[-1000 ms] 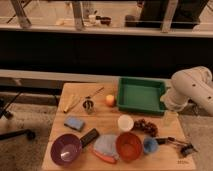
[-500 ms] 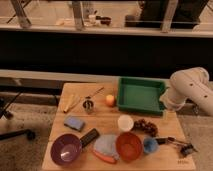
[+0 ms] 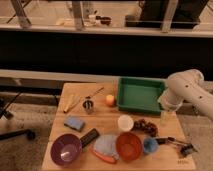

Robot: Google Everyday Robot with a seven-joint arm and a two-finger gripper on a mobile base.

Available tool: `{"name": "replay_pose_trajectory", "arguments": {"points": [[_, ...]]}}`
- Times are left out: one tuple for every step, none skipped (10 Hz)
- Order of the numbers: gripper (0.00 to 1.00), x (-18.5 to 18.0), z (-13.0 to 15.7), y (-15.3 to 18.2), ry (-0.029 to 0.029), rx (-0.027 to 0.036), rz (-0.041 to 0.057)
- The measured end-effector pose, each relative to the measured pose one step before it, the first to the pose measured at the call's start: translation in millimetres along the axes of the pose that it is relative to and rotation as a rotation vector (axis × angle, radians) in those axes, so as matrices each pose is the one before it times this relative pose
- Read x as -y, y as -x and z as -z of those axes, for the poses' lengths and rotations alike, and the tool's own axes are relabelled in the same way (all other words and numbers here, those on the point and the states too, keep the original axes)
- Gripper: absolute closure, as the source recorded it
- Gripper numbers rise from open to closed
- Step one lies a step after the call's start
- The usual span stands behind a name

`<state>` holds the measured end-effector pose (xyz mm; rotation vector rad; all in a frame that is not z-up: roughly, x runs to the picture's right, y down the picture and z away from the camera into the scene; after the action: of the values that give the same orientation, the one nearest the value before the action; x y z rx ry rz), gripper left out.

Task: Place grapes in purple bowl

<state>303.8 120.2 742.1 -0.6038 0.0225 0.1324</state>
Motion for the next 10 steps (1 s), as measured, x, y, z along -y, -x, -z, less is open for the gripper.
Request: {"name": "replay_pose_trajectory", "arguments": {"points": [[0.2,0.09,-2.77,1.77,0.00171,-0.00361,0.00274],[0.2,-0.7,-2.63,1.44,0.00312,-0.00142,0.00079],[0.2,-0.99,-3.67,0.17,0.0029,-0.00601,0.00095],[0.2,-0.84,-2.24,0.41,0.0027,-0.00211,0.00011],[0.2,-0.62,-2.9,0.57,0.00179,-0.00484,0.00184],[0.2,-0.82,-3.45,1.19,0.00386,-0.00404,0.00229],[0.2,-0.49,-2.32,0.9,0.00247,-0.00361,0.00231],[0.2,-0.69,-2.36,1.4,0.00253,-0.00326,0.00298],[0.2,-1.44,-3.09,0.96,0.00368,-0.00745,0.00484],[0.2,-0.92,-1.5,0.88,0.00216,-0.00314,0.00243]]}}
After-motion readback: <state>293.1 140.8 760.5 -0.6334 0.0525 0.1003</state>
